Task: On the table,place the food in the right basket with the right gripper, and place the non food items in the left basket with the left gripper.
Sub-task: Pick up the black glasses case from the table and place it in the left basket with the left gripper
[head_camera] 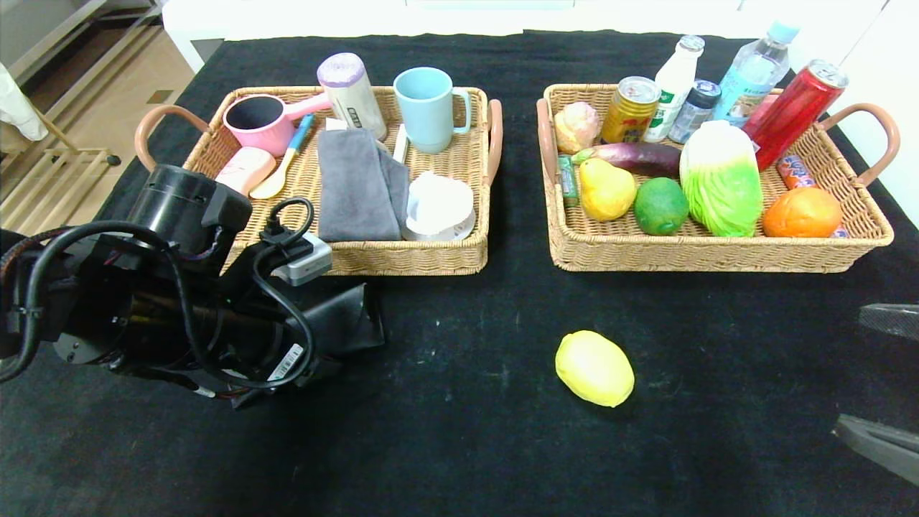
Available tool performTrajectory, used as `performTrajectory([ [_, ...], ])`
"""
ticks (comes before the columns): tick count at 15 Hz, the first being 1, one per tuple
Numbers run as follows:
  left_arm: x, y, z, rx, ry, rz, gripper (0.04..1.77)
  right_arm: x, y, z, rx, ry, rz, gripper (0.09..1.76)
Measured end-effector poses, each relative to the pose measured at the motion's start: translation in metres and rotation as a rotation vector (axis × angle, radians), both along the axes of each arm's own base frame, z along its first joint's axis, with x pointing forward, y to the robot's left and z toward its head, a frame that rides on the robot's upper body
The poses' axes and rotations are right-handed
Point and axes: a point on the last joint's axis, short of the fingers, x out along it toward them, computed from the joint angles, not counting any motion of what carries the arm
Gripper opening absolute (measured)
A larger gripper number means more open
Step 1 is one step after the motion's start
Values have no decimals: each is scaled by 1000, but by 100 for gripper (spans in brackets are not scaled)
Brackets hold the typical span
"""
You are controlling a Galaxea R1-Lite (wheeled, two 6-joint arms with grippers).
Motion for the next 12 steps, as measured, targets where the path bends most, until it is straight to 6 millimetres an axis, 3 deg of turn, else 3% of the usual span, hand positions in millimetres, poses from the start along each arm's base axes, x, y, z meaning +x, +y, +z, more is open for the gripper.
performTrajectory([
  [2, 1, 0, -1, 0, 3, -1, 114, 0, 0, 0, 0, 0, 0, 171],
  [5, 0, 0, -2, 3, 5, -2, 88, 0, 0, 0, 0, 1, 0, 171],
  [12, -1, -1, -5, 6, 15, -11, 80, 0, 0, -1, -2, 1, 2, 171],
])
